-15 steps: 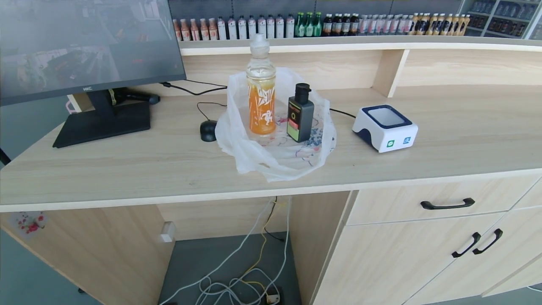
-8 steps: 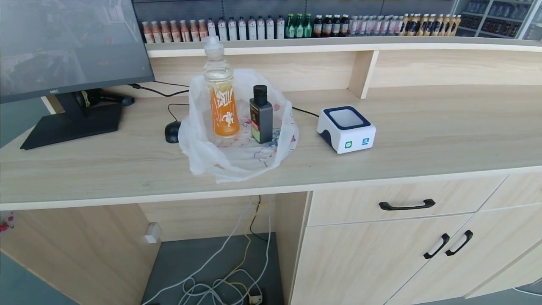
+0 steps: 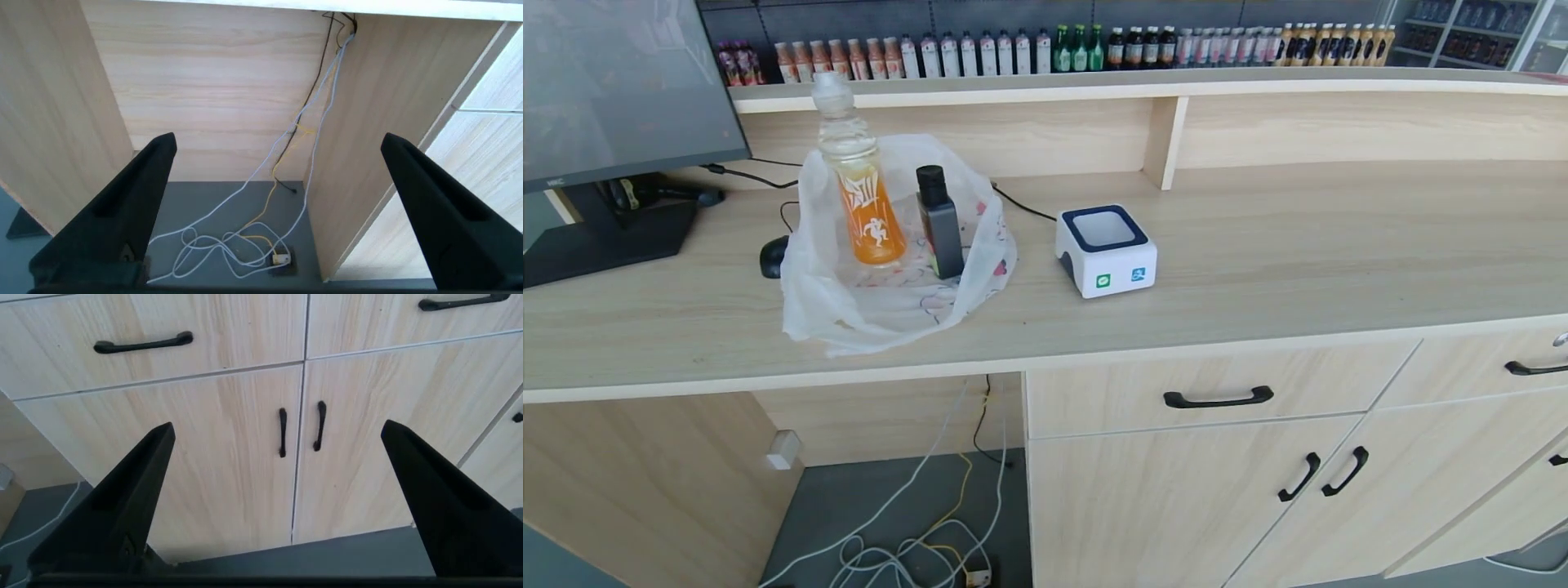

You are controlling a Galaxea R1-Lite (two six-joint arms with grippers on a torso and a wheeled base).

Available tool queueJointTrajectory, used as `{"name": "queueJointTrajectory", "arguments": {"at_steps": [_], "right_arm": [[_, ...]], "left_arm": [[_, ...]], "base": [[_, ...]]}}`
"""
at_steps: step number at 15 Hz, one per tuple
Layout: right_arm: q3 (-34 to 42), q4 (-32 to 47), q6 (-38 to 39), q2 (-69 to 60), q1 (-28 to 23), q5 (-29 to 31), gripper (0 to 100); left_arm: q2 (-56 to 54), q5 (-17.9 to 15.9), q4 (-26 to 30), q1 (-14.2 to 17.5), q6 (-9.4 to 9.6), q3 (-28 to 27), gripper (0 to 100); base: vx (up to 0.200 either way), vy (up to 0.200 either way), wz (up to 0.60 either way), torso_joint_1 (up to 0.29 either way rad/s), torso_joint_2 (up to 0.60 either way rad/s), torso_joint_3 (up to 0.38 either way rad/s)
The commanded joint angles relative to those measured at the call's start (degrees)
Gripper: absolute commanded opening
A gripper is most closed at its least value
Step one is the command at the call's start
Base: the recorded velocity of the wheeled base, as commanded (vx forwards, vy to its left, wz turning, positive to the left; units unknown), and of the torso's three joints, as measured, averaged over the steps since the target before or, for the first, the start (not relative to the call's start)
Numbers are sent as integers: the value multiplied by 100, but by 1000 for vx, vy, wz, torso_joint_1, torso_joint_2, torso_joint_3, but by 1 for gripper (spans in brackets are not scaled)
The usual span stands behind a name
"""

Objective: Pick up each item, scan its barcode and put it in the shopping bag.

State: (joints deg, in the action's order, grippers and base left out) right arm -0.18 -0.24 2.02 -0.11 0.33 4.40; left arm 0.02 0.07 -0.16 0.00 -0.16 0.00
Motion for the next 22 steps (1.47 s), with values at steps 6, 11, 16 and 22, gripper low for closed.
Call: {"name": "queueJointTrajectory", "arguments": {"at_steps": [6,11,16,22], "right_arm": [[1,-2,-27,11,2,-1,100],[1,-2,-27,11,2,-1,100],[1,-2,-53,11,2,-1,100],[1,-2,-53,11,2,-1,100]], "left_arm": [[-2,1,-2,0,7,0,100],[-2,1,-2,0,16,0,100],[-2,1,-2,0,25,0,100],[-2,1,-2,0,33,0,100]], "base": [[0,-200,0,1,4,2],[0,-40,0,0,1,0],[0,0,0,0,0,0],[0,0,0,0,0,0]]}}
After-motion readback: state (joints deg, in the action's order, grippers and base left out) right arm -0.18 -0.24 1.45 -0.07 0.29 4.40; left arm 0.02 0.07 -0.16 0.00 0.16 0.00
